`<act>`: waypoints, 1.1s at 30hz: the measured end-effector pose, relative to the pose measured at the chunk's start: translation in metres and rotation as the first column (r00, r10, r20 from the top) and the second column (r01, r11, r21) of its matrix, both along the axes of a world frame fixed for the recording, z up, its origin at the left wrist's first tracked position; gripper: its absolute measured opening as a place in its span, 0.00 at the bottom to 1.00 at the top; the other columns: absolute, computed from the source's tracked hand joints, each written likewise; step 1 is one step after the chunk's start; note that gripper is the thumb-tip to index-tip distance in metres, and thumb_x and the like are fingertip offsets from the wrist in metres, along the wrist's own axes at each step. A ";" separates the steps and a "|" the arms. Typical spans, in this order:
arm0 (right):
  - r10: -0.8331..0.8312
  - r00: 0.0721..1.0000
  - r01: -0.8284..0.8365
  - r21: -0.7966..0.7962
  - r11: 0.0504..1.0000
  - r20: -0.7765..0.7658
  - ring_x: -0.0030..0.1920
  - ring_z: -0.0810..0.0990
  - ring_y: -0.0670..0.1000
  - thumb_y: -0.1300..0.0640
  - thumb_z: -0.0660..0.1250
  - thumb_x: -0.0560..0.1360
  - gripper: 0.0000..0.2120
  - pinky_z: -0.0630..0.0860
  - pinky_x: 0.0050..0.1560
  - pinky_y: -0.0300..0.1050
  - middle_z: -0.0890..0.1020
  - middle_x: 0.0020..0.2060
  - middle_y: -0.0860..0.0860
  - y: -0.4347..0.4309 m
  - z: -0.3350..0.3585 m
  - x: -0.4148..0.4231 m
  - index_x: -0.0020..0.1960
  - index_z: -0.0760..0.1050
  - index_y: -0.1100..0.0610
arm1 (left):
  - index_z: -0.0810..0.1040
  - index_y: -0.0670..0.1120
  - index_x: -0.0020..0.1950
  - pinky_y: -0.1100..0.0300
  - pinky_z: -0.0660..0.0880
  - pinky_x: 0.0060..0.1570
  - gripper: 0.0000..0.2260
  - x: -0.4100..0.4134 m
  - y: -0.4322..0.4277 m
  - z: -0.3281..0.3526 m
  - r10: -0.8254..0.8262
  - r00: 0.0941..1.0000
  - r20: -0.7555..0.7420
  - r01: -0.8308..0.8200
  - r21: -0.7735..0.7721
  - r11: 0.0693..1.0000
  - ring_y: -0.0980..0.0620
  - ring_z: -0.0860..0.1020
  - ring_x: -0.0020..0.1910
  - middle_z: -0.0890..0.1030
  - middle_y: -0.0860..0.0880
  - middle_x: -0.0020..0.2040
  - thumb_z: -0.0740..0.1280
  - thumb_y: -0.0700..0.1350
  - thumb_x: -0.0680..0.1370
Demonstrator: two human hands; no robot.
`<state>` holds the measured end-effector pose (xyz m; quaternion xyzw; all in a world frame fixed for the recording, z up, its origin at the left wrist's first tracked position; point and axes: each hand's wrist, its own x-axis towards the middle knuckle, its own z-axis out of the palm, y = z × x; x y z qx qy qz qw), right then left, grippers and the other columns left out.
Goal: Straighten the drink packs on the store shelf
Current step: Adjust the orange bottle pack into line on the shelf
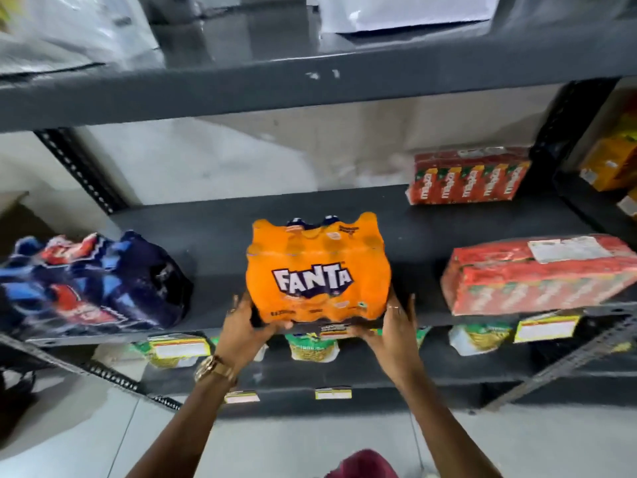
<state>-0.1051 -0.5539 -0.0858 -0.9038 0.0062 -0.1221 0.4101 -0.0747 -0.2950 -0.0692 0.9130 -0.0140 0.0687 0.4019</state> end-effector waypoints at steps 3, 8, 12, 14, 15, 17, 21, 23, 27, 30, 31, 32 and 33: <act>-0.074 0.997 0.073 -0.036 0.997 -0.030 0.65 0.76 0.63 0.40 0.72 0.66 0.38 0.49 0.77 0.58 0.81 0.58 0.63 0.001 0.000 0.001 0.62 0.71 0.69 | 0.70 0.53 0.59 0.77 0.69 0.35 0.31 0.003 0.002 -0.007 -0.064 0.996 -0.068 0.059 -0.069 0.996 0.55 0.80 0.43 0.80 0.57 0.45 0.77 0.60 0.61; -0.011 0.997 0.002 -0.125 0.992 -0.073 0.64 0.77 0.60 0.24 0.51 0.67 0.47 0.47 0.77 0.58 0.82 0.58 0.60 0.006 0.001 0.002 0.60 0.72 0.66 | 0.71 0.47 0.60 0.76 0.68 0.36 0.31 0.006 0.014 -0.012 -0.031 0.999 -0.016 0.030 -0.035 0.999 0.52 0.80 0.43 0.83 0.48 0.50 0.77 0.58 0.64; 0.006 0.998 -0.018 -0.168 0.986 -0.069 0.64 0.77 0.59 0.22 0.46 0.67 0.49 0.46 0.76 0.57 0.82 0.58 0.60 0.005 -0.003 0.005 0.59 0.73 0.65 | 0.71 0.43 0.59 0.71 0.70 0.35 0.32 0.004 0.018 -0.013 0.008 1.000 0.001 -0.008 0.016 1.000 0.44 0.83 0.45 0.84 0.45 0.49 0.77 0.59 0.63; -0.020 0.998 0.010 -0.163 0.987 -0.059 0.63 0.78 0.60 0.23 0.47 0.68 0.48 0.48 0.76 0.58 0.82 0.57 0.61 0.006 -0.006 0.006 0.58 0.73 0.66 | 0.72 0.42 0.59 0.64 0.74 0.38 0.35 0.003 0.016 -0.011 0.011 1.000 0.017 -0.012 0.038 0.999 0.44 0.83 0.44 0.84 0.45 0.49 0.74 0.64 0.62; -0.030 0.997 0.021 -0.150 0.988 -0.064 0.63 0.78 0.61 0.23 0.48 0.68 0.47 0.50 0.76 0.59 0.82 0.57 0.61 0.007 -0.007 0.006 0.57 0.73 0.66 | 0.72 0.42 0.59 0.62 0.74 0.39 0.37 0.002 0.015 -0.011 0.012 1.000 0.021 -0.013 0.045 0.999 0.43 0.84 0.44 0.84 0.45 0.49 0.72 0.66 0.61; -0.048 0.996 0.039 -0.131 0.991 -0.073 0.62 0.78 0.62 0.24 0.49 0.69 0.45 0.52 0.76 0.61 0.83 0.56 0.61 0.007 -0.008 0.005 0.55 0.74 0.65 | 0.72 0.43 0.60 0.59 0.77 0.40 0.40 0.002 0.016 -0.010 0.019 0.999 0.033 -0.021 0.064 0.998 0.43 0.83 0.45 0.84 0.45 0.49 0.69 0.69 0.60; -0.056 0.995 0.048 -0.097 0.994 -0.086 0.68 0.71 0.63 0.23 0.50 0.68 0.46 0.51 0.77 0.57 0.82 0.58 0.59 0.008 -0.008 0.004 0.57 0.74 0.64 | 0.72 0.42 0.63 0.51 0.80 0.42 0.48 0.000 0.015 -0.009 0.027 0.997 0.076 -0.036 0.115 0.993 0.42 0.83 0.47 0.84 0.44 0.51 0.60 0.79 0.59; -0.083 0.991 0.075 -0.085 0.994 -0.104 0.73 0.62 0.64 0.23 0.53 0.66 0.47 0.52 0.75 0.56 0.81 0.61 0.59 0.008 -0.008 0.001 0.61 0.73 0.64 | 0.71 0.42 0.64 0.50 0.80 0.42 0.50 0.000 0.015 -0.007 0.023 0.998 0.063 -0.031 0.124 0.992 0.41 0.82 0.48 0.84 0.43 0.52 0.57 0.80 0.58; -0.116 0.982 0.117 -0.007 0.993 -0.149 0.76 0.53 0.64 0.30 0.63 0.66 0.43 0.56 0.73 0.59 0.75 0.68 0.58 0.008 -0.003 0.003 0.68 0.69 0.61 | 0.66 0.46 0.69 0.42 0.79 0.52 0.44 -0.003 0.013 -0.008 -0.004 1.000 -0.030 0.005 0.040 0.999 0.38 0.77 0.60 0.78 0.41 0.62 0.68 0.71 0.62; -0.165 0.985 0.165 0.005 0.986 -0.055 0.79 0.49 0.58 0.31 0.69 0.63 0.53 0.48 0.76 0.57 0.60 0.77 0.55 0.013 0.002 -0.006 0.77 0.54 0.57 | 0.45 0.59 0.77 0.37 0.65 0.68 0.49 -0.019 0.020 -0.013 -0.080 0.995 0.061 0.084 -0.075 0.994 0.41 0.59 0.76 0.60 0.45 0.77 0.75 0.56 0.67; -0.240 0.971 0.239 0.038 0.970 -0.003 0.79 0.47 0.54 0.34 0.73 0.62 0.55 0.48 0.76 0.57 0.55 0.78 0.52 0.022 0.003 -0.015 0.79 0.49 0.54 | 0.41 0.59 0.77 0.39 0.60 0.72 0.50 -0.028 0.030 -0.014 -0.097 0.979 0.182 0.107 -0.049 0.993 0.43 0.53 0.78 0.54 0.47 0.78 0.75 0.55 0.68; -0.302 0.951 0.297 0.078 0.952 0.064 0.79 0.47 0.52 0.35 0.74 0.62 0.56 0.50 0.75 0.58 0.54 0.79 0.51 0.034 0.003 -0.027 0.79 0.47 0.51 | 0.42 0.55 0.78 0.40 0.55 0.74 0.50 -0.037 0.043 -0.016 -0.111 0.934 0.339 0.115 0.009 0.993 0.43 0.51 0.78 0.52 0.46 0.79 0.74 0.57 0.69; -0.334 0.930 0.323 0.095 0.942 0.154 0.78 0.50 0.51 0.35 0.74 0.62 0.55 0.54 0.74 0.58 0.57 0.78 0.51 0.052 0.003 -0.039 0.78 0.49 0.50 | 0.44 0.51 0.78 0.40 0.53 0.75 0.49 -0.046 0.060 -0.020 -0.123 0.863 0.490 0.104 0.065 0.992 0.40 0.51 0.78 0.52 0.43 0.78 0.73 0.58 0.70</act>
